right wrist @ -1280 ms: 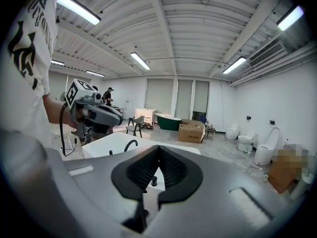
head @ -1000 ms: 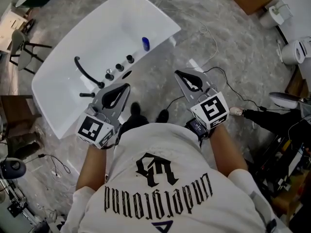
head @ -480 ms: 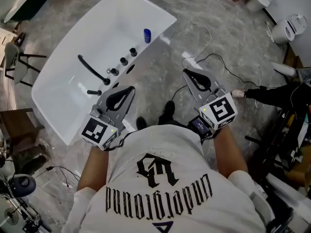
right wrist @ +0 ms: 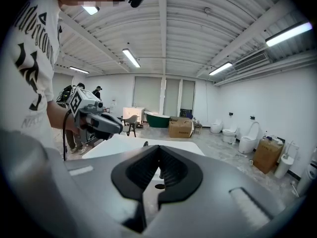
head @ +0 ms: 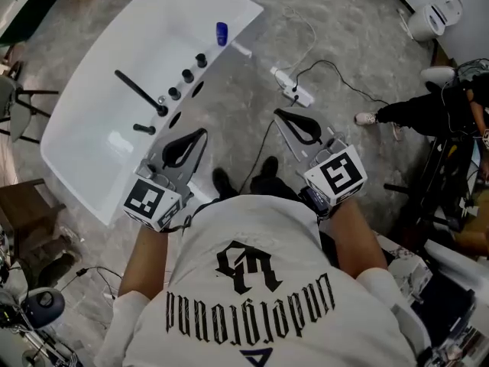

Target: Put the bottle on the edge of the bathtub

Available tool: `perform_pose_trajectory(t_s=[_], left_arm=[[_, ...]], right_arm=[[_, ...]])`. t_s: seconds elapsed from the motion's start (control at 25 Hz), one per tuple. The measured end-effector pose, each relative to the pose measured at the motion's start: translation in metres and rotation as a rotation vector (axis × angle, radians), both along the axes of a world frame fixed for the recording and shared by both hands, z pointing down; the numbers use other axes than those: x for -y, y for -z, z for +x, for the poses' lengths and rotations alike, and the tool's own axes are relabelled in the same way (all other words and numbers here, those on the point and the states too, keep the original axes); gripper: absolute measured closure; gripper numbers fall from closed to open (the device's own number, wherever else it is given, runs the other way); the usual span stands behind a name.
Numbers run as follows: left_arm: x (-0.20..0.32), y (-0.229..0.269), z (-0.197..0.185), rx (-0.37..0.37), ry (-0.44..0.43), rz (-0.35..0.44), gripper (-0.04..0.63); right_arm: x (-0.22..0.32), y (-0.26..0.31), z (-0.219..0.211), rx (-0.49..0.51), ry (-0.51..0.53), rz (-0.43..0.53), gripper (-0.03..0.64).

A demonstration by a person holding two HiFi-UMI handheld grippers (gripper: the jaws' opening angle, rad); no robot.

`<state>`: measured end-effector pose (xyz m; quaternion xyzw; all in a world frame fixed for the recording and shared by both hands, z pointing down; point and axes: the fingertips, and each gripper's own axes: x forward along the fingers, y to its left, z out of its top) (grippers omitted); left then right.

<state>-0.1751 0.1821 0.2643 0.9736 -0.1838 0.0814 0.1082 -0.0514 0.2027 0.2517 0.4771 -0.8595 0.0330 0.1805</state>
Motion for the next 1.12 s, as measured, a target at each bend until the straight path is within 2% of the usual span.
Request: perform_pose_trajectory(t_s=[0.24, 0.56, 0.88, 1.12], left_arm=[[-0.033, 0.017, 0.019, -0.001, 0.020, 0.029, 0.591], [-0.090, 0.022, 0.069, 0.024, 0.057, 0.048, 0.589], [-0.174, 0.019, 0.135, 0.056, 0.000, 0.058, 0.589], [-0.198, 0.026, 0.168, 0.068, -0.053, 0.086, 0.589]], right_arm=[[-0.037, 0.012, 0.015, 0.005, 0.029, 0.020, 0.615], [-0.100, 0.006, 0.060, 0.025, 0.084, -0.001, 0.615], [-0.183, -0.005, 0.104, 0.055, 0.094, 0.000, 0.615], [-0.209, 0.006, 0.134, 0.088, 0.041, 0.033, 0.615]])
